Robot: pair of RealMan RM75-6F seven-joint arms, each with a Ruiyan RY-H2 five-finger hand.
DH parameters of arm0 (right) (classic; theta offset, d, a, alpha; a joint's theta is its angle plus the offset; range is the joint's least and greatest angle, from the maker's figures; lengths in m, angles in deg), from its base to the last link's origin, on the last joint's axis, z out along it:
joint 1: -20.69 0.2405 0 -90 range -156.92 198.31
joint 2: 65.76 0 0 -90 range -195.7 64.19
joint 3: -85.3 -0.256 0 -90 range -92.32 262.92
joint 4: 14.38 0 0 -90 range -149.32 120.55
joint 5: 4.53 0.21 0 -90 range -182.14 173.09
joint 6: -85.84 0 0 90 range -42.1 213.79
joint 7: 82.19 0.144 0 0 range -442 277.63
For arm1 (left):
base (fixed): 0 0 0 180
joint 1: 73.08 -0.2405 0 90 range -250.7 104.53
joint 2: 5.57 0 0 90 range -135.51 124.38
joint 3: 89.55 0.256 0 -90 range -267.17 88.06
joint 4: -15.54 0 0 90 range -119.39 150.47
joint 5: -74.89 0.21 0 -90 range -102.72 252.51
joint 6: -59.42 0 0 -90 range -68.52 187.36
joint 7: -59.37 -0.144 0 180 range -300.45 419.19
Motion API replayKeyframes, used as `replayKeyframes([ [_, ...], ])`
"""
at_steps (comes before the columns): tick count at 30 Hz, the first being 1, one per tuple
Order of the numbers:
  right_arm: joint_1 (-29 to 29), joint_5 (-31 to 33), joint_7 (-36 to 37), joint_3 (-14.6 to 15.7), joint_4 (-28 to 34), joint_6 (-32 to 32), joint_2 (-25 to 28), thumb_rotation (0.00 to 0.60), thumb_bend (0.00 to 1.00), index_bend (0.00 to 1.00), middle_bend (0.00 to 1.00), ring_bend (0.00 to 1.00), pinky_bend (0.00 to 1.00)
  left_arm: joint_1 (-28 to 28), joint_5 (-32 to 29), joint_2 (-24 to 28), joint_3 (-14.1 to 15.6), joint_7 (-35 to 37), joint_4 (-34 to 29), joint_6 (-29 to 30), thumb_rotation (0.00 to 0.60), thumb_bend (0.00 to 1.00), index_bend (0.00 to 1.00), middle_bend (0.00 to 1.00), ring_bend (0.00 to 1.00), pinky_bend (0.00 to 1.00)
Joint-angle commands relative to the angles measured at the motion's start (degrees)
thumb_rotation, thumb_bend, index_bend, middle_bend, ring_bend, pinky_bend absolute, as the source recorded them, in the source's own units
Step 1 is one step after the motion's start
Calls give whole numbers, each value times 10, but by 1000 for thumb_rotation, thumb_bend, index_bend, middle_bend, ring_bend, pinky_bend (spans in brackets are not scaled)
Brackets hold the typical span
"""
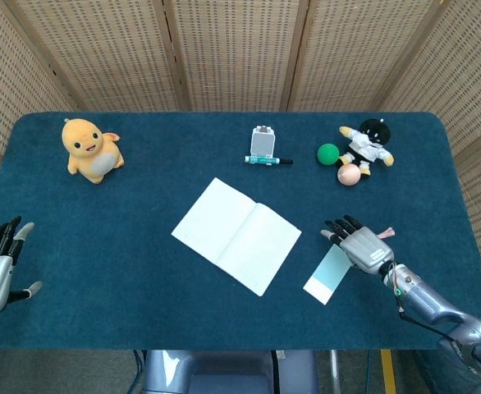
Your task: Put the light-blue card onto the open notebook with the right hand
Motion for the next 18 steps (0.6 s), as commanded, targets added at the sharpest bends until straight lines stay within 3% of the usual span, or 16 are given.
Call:
replayKeyframes([
  [1,2,11,-22,2,-14,-13,-11,600,1000,74,0,0,0,0,0,-1,0,0,0,-1,600,0,0,0,0,0],
  [11,-4,44,-116,0,-29,-31,-23,600,1000,74,15,0,0,1,2,-6,3,-11,-2,-2,600,0,0,0,0,0],
  [18,-10,67,-142,-7,-26,-28,-31,600,1000,74,15,0,0,2,0,-8,2,-14,-3,-4,600,0,0,0,0,0],
])
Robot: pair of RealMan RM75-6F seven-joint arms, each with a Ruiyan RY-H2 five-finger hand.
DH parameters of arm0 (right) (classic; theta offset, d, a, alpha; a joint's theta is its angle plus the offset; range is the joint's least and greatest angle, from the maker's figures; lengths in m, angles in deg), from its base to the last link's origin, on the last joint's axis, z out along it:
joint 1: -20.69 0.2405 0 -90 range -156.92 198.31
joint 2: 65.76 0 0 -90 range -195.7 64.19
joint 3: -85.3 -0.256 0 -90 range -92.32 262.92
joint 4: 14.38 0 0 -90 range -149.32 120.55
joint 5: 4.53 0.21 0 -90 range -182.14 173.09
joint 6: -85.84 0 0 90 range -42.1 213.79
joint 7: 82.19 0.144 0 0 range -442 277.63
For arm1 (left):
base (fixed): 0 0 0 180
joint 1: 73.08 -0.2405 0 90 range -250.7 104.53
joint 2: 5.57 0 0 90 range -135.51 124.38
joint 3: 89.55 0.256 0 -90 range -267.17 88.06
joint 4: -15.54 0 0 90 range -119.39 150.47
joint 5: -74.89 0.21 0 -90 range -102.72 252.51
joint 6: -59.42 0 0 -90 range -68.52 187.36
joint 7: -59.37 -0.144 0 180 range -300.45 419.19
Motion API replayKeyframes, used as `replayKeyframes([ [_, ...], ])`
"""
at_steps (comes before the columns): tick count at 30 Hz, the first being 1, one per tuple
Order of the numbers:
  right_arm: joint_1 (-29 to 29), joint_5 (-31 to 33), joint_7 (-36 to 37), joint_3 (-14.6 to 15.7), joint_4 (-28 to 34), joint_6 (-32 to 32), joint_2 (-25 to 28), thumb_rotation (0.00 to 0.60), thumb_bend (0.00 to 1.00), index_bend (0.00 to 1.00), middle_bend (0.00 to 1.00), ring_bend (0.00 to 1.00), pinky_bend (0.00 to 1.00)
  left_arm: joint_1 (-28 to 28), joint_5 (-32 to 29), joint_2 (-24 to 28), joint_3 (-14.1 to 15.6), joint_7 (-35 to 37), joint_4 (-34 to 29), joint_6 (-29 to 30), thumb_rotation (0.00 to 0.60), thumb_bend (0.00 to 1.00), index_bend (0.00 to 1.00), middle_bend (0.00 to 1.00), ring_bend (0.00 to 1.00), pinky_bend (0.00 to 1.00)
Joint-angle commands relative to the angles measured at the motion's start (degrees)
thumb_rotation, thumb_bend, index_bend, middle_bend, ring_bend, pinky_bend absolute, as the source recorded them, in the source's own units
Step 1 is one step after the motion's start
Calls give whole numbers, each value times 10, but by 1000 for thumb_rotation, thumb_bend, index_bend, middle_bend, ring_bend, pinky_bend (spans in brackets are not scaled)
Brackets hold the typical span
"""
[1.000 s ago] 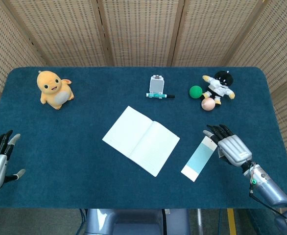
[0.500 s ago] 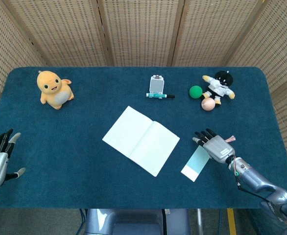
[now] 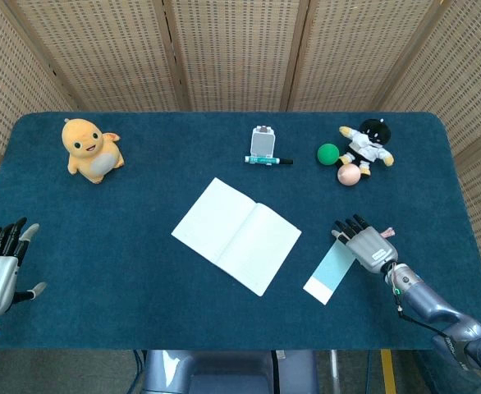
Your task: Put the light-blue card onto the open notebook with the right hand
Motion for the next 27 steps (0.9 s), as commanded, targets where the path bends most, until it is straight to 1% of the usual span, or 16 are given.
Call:
replayKeyframes([
  [1,-2,6,-7,-2,0,2,-6,600,1000,74,15,0,0,0,-1,0,0,0,0,-1,600,0,0,0,0,0],
  [9,-3,8,-54,2,-12,4,-18,600,1000,91,24,0,0,0,0,1,1,2,-1,-1,600,0,0,0,0,0],
  [15,-4,18,-81,2,-14,0,-18,600,1000,128,51,0,0,0,2,2,2,3,-1,-1,600,0,0,0,0,0],
  [21,-7,29,-107,6,-15,-7,-13,600,1000,189,122,0,0,0,3,4,4,8,-2,-4,600,0,0,0,0,0],
  [25,-11,43,-127,8,-11,-13,-6,600,1000,251,136,0,0,-1,4,5,5,10,-2,-4,600,0,0,0,0,0],
  [27,-14,52,-140,8,-9,-15,-2,600,1000,258,138,0,0,0,6,6,6,13,-2,-6,600,0,0,0,0,0],
])
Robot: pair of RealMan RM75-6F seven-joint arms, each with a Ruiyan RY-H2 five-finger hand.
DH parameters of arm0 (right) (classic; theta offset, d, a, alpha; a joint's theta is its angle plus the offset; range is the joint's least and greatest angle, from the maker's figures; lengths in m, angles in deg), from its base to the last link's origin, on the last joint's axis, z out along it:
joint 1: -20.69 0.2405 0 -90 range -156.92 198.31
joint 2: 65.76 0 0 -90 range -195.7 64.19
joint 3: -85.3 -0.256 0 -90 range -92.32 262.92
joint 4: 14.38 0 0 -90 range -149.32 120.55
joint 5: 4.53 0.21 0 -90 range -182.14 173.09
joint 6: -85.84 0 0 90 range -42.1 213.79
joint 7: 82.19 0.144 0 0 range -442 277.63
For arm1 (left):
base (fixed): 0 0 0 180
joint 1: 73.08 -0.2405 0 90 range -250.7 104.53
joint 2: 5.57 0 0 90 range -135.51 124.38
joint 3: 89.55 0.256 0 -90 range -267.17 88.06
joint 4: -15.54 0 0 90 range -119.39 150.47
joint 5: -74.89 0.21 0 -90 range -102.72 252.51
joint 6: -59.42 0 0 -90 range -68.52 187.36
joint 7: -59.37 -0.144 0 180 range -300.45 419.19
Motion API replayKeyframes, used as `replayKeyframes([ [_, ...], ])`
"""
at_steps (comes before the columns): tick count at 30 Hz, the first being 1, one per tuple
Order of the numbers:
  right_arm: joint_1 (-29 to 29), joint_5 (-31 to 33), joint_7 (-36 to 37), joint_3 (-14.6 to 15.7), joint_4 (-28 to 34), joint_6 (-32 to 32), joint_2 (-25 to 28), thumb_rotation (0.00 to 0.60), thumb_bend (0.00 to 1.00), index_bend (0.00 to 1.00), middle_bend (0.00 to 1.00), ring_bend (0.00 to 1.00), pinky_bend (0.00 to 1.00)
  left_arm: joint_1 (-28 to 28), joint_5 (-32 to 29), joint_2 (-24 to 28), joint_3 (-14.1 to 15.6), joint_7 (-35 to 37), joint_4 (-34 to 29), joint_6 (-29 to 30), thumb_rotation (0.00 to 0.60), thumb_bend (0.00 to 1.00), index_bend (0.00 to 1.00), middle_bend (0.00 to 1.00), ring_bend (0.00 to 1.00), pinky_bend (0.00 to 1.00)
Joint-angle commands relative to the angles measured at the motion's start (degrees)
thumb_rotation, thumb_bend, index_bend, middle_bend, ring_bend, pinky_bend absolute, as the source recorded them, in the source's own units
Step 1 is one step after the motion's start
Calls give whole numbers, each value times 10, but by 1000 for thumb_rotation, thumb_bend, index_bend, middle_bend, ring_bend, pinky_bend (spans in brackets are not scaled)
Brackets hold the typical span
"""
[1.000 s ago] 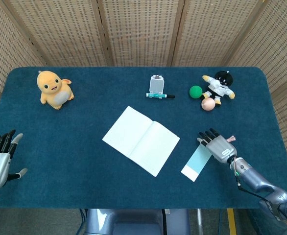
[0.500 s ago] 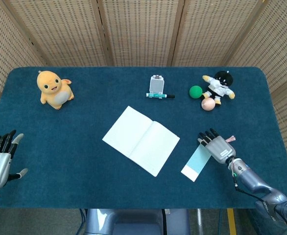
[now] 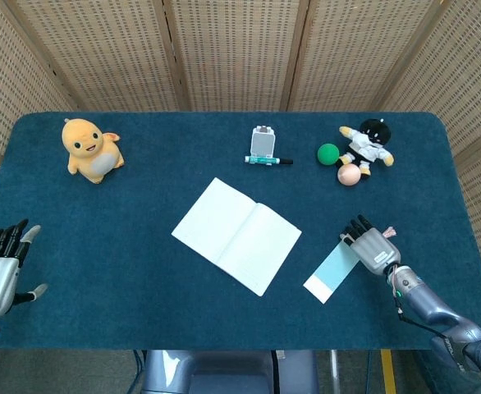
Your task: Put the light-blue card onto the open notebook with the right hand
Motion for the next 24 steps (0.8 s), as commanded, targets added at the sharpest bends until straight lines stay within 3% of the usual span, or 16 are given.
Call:
replayKeyframes([
  [1,-7,17,-21,1,4,-4,8,600,1000,262,138,0,0,1,3,2,2,4,-1,-4,600,0,0,0,0,0],
  [24,-50,116,-123,16,63,3,56,600,1000,278,148,0,0,3,6,1,6,-5,-4,-8,600,0,0,0,0,0],
])
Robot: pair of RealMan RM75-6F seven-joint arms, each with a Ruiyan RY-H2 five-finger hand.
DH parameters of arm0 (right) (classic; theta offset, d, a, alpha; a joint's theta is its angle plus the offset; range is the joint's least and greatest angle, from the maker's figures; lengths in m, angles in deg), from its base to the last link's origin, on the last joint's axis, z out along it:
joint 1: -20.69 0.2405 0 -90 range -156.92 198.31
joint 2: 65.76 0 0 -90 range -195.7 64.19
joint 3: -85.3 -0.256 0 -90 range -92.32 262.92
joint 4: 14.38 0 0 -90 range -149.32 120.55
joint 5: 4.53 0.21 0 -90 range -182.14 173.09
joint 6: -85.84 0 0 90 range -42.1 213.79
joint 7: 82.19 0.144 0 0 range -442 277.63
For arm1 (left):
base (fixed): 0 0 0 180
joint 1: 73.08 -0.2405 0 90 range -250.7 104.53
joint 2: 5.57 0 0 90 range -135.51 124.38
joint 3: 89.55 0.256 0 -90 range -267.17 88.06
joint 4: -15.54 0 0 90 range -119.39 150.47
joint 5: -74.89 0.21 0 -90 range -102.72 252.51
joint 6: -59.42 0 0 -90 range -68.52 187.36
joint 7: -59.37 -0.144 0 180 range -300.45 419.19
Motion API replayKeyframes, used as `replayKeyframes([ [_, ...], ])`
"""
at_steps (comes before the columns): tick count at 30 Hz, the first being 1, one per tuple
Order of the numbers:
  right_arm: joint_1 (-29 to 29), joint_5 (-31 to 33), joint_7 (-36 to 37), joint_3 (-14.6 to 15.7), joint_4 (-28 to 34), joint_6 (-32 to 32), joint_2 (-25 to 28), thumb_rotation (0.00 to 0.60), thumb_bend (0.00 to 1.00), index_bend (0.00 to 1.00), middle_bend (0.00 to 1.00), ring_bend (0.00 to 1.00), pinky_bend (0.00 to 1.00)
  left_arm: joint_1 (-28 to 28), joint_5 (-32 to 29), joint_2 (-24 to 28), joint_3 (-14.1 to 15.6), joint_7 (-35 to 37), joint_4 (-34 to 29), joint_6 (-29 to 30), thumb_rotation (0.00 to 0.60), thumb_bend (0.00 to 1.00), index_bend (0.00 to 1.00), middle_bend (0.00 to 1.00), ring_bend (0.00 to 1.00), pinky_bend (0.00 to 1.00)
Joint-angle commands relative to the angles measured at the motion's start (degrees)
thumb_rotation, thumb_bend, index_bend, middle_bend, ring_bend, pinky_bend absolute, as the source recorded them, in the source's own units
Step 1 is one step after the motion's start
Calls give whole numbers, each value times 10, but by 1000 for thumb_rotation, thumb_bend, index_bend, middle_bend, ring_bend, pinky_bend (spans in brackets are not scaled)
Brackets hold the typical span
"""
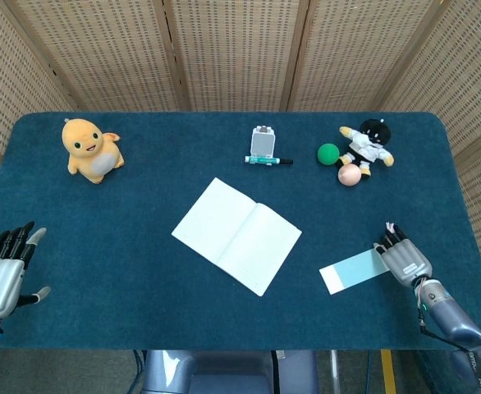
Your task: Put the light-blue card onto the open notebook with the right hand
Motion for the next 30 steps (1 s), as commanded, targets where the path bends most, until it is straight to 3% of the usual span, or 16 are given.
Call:
replayKeyframes([
  [1,-4,17,-12,0,15,1,8,600,1000,278,148,0,0,0,-1,0,0,-1,0,0,600,0,0,0,0,0],
  [19,-9,83,-50,10,100,8,54,600,1000,278,143,0,44,2,0,-3,2,-10,-1,-2,600,0,0,0,0,0],
  [23,-12,73,-33,10,120,17,66,600,968,240,19,0,45,2,-2,-4,2,-13,-1,-5,600,0,0,0,0,0],
  [24,-14,61,-17,7,125,25,68,600,888,218,6,0,45,3,-3,-5,2,-15,-1,-6,600,0,0,0,0,0],
  [25,-15,49,-3,4,127,32,69,600,669,182,0,0,45,4,-3,-5,2,-16,-2,-7,600,0,0,0,0,0],
  [26,-18,26,22,0,127,45,71,600,370,147,0,0,45,4,-4,-5,2,-18,-2,-8,600,0,0,0,0,0],
  [28,-23,-14,74,-5,122,66,74,600,42,95,0,0,46,5,-5,-6,2,-20,-2,-9,600,0,0,0,0,0],
  [30,-27,-57,133,-7,111,87,77,600,0,62,0,0,45,5,-6,-6,1,-21,-3,-9,600,0,0,0,0,0],
])
